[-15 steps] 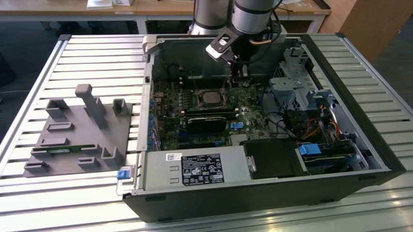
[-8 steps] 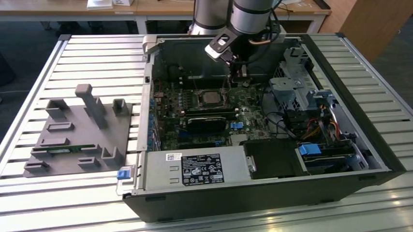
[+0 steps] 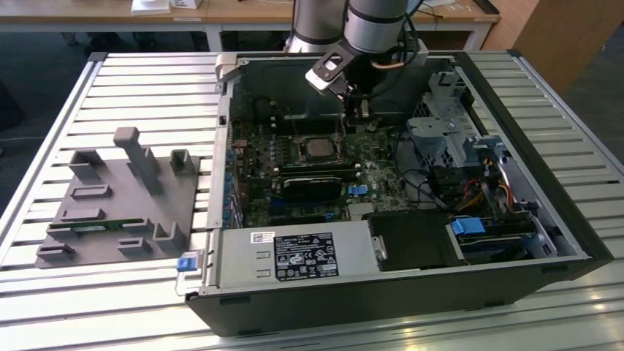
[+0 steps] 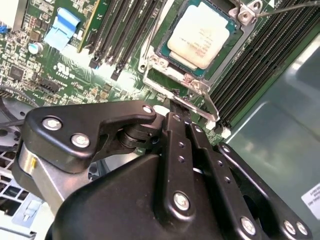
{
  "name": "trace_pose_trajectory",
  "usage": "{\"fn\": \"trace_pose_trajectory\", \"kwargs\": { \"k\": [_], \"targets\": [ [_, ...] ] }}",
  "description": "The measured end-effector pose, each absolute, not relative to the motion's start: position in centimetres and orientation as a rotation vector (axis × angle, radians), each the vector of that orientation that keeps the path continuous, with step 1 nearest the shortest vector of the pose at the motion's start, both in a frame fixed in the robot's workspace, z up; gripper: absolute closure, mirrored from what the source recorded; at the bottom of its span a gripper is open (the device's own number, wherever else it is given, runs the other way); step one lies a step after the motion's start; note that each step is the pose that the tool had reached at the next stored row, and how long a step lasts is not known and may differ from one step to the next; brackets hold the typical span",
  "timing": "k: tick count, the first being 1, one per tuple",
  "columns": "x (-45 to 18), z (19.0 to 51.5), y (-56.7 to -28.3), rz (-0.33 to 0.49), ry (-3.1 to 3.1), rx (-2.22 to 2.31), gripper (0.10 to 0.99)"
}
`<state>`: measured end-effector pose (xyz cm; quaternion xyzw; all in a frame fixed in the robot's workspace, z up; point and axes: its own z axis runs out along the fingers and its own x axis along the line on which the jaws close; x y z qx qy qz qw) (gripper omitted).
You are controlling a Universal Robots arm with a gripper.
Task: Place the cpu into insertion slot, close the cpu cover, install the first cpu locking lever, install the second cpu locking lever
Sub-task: 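Close the cpu cover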
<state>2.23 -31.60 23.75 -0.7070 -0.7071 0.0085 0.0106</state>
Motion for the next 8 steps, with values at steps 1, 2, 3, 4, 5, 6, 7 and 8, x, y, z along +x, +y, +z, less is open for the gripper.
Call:
{"fn": "trace_pose_trajectory", "kwargs": {
  "k": [1,2,3,4,5,6,7,8],
  "targets": [
    [2.16,23.61,-31.60,0.027,-2.207,-2.206,0.980],
    [2.08,23.46,-31.59,0.027,-2.207,-2.206,0.980],
    [1.98,23.32,-31.59,0.027,-2.207,-2.206,0.980],
    [1.87,23.22,-31.60,0.027,-2.207,-2.206,0.980],
    [1.73,23.12,-31.60,0.027,-2.207,-2.206,0.980],
    [1.60,23.03,-31.60,0.027,-2.207,-2.206,0.980],
    [1.51,22.93,-31.60,0.027,-2.207,-2.206,0.980],
    [1.44,22.82,-31.60,0.027,-2.207,-2.206,0.980]
  ]
}}
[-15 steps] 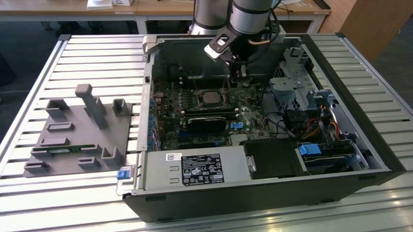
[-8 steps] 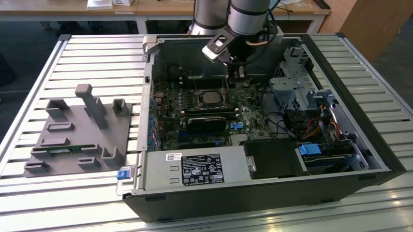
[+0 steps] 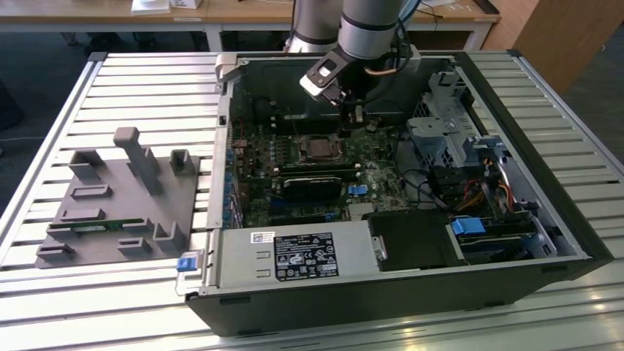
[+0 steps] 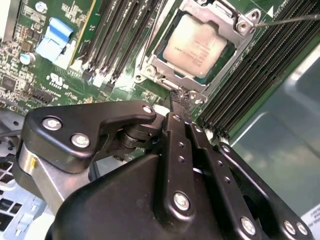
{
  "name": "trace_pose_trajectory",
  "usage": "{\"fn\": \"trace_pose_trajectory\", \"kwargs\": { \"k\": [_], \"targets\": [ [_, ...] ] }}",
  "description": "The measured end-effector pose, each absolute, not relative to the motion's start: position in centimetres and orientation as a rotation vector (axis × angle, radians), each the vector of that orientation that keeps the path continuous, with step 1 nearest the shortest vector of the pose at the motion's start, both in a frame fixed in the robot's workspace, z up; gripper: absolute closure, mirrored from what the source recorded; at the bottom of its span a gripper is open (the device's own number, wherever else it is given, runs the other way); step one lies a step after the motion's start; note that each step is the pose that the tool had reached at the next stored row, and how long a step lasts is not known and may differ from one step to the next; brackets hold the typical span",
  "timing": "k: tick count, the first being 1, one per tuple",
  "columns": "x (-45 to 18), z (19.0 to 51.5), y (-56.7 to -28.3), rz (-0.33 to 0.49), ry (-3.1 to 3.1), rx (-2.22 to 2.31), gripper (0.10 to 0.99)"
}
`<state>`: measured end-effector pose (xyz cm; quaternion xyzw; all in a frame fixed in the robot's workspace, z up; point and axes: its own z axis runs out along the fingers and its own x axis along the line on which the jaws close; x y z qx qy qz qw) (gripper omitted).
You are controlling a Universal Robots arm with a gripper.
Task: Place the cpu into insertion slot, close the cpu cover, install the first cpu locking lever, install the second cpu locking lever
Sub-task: 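Close the cpu cover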
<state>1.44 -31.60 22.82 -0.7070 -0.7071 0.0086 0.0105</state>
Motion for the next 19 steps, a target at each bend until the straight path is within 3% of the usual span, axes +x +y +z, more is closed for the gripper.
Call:
{"fn": "trace_pose_trajectory", "kwargs": {
  "k": [19],
  "targets": [
    [0.0,22.4,-31.7,0.027,-2.207,-2.206,0.980]
  ]
}}
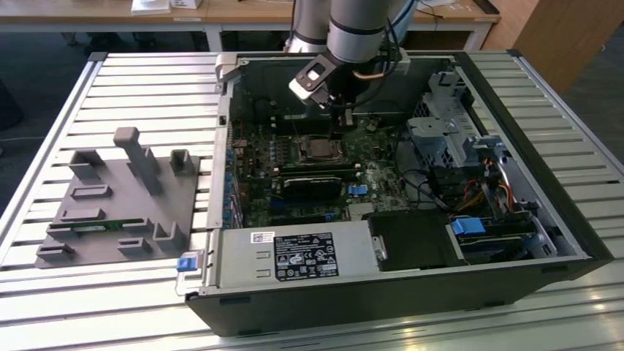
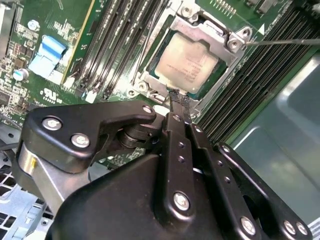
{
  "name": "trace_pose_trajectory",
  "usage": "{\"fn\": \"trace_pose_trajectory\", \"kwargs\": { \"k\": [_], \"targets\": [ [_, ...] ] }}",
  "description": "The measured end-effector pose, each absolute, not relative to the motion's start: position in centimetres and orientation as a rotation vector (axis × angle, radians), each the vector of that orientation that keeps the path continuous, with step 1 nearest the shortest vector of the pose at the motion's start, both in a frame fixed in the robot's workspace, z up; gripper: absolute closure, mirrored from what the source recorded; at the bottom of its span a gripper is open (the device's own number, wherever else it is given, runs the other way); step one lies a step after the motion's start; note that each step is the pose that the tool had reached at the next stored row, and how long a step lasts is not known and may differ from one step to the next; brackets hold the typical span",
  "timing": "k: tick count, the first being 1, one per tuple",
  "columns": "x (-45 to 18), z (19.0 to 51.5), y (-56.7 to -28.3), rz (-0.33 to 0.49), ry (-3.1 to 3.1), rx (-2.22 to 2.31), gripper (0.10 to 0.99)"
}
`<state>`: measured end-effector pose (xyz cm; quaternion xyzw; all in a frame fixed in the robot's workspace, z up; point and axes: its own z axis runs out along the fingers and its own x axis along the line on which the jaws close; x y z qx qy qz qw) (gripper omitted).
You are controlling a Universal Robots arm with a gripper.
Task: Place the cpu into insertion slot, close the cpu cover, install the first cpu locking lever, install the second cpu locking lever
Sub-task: 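Close the cpu cover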
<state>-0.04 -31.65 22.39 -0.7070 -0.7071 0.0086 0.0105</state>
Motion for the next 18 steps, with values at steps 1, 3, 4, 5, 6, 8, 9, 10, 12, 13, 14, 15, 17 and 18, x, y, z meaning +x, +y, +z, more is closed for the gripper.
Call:
{"fn": "trace_pose_trajectory", "kwargs": {
  "k": [1,3,4,5,6,8,9,10,12,13,14,15,17,18],
  "targets": [
    [-0.2,22.4,-31.7,0.027,-2.207,-2.206,0.980],
    [-0.5,22.3,-31.7,0.027,-2.207,-2.206,0.980],
    [-0.6,22.3,-31.7,0.027,-2.207,-2.206,0.980],
    [-0.7,22.3,-31.7,0.027,-2.207,-2.206,0.980],
    [-0.8,22.3,-31.7,0.026,-2.207,-2.206,0.980],
    [-0.8,22.2,-31.8,0.027,-2.207,-2.206,0.980],
    [-0.9,22.1,-31.9,0.027,-2.207,-2.206,0.980],
    [-1.1,22.1,-32.0,0.026,-2.207,-2.206,0.980],
    [-2.0,21.7,-32.0,0.027,-2.207,-2.206,0.980],
    [-2.3,21.7,-32.0,0.027,-2.207,-2.206,0.980],
    [-2.5,21.7,-32.0,0.027,-2.207,-2.206,0.980],
    [-2.7,21.6,-32.0,0.027,-2.207,-2.206,0.980],
    [-3.0,21.5,-32.0,0.027,-2.207,-2.206,0.980],
    [-3.2,21.5,-32.0,0.027,-2.207,-2.206,0.980]
  ]
}}
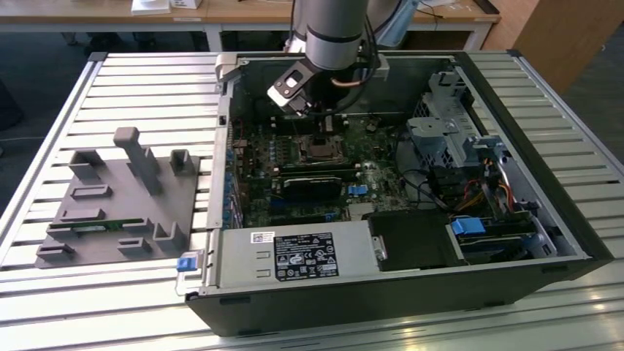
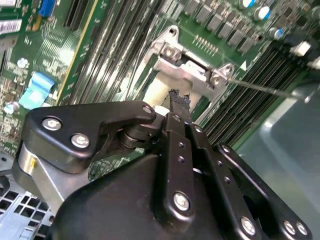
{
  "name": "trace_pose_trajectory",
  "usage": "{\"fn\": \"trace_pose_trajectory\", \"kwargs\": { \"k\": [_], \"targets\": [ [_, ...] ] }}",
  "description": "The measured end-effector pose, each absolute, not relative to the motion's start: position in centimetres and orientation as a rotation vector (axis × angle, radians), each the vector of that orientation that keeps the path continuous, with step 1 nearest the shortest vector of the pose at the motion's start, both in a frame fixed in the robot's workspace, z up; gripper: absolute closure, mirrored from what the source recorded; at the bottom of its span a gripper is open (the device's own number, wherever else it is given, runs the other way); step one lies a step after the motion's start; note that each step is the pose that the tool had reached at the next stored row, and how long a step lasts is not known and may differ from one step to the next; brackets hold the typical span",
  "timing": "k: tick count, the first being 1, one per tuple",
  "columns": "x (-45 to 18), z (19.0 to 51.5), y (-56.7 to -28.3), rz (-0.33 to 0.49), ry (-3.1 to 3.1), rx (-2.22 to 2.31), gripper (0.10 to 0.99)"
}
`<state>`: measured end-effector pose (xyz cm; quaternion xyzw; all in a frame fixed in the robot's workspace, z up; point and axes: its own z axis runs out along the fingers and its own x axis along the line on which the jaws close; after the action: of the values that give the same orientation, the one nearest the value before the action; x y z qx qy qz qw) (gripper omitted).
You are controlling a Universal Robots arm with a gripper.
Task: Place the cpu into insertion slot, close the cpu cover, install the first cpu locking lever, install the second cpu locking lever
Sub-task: 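Close the cpu cover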
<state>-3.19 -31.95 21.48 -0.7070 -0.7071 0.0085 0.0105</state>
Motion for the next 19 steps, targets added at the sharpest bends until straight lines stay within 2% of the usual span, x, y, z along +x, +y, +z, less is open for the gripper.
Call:
{"fn": "trace_pose_trajectory", "kwargs": {
  "k": [19],
  "targets": [
    [-4.4,20.2,-31.7,0.027,-2.207,-2.206,0.980]
  ]
}}
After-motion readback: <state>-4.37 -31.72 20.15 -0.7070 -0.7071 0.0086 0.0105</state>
